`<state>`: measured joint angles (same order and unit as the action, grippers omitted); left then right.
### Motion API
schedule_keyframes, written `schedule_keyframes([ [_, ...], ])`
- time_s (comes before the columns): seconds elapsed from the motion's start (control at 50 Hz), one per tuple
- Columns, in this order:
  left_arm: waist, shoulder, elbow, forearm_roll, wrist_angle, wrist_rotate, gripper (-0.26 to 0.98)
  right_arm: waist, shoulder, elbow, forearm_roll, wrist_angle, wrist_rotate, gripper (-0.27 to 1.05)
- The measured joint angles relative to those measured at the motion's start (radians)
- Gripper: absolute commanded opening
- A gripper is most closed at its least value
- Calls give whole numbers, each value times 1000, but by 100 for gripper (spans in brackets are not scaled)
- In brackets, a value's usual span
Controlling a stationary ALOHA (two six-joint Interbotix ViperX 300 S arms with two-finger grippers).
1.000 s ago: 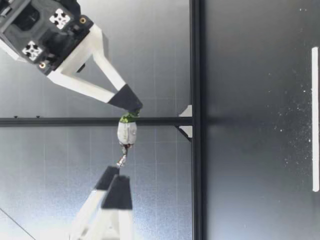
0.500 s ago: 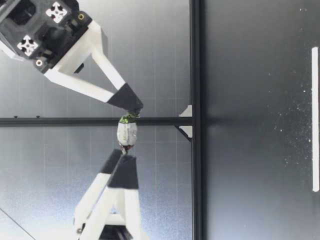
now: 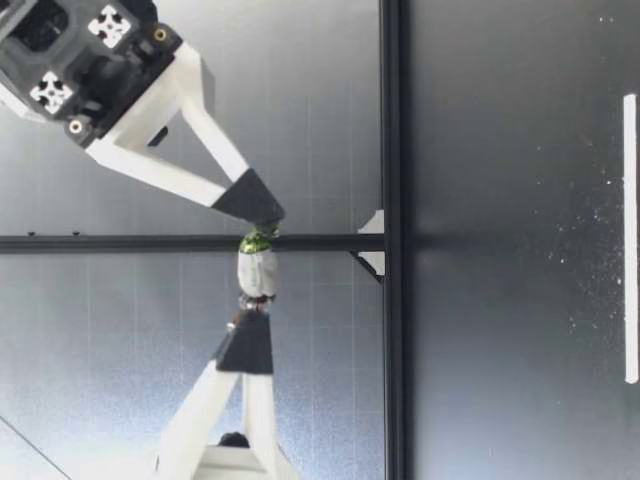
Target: Pick up the candy and unwrap it.
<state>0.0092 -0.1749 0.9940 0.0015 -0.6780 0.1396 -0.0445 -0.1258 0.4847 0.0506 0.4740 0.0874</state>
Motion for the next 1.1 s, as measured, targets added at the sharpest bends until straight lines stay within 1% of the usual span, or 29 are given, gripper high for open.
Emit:
schedule_keyframes([
  [0.2, -2, -31, 37, 0, -40, -21, -19, 0, -26, 60, 5, -52, 2, -18],
  [0.36, -5, -38, 41, -2, -57, -35, -19, 0, -67, 104, 9, -140, 20, -18],
  [0.6, -5, -35, 34, -3, -66, -54, -19, 0, -75, 115, 9, -189, 17, -18],
  [0.88, -6, 3, -2, -5, -66, -67, -19, 2, -54, 106, 8, -225, 21, -17],
  [1.1, -8, 2, 3, -5, -66, -58, -19, 3, -67, 130, 8, -235, 23, -17],
])
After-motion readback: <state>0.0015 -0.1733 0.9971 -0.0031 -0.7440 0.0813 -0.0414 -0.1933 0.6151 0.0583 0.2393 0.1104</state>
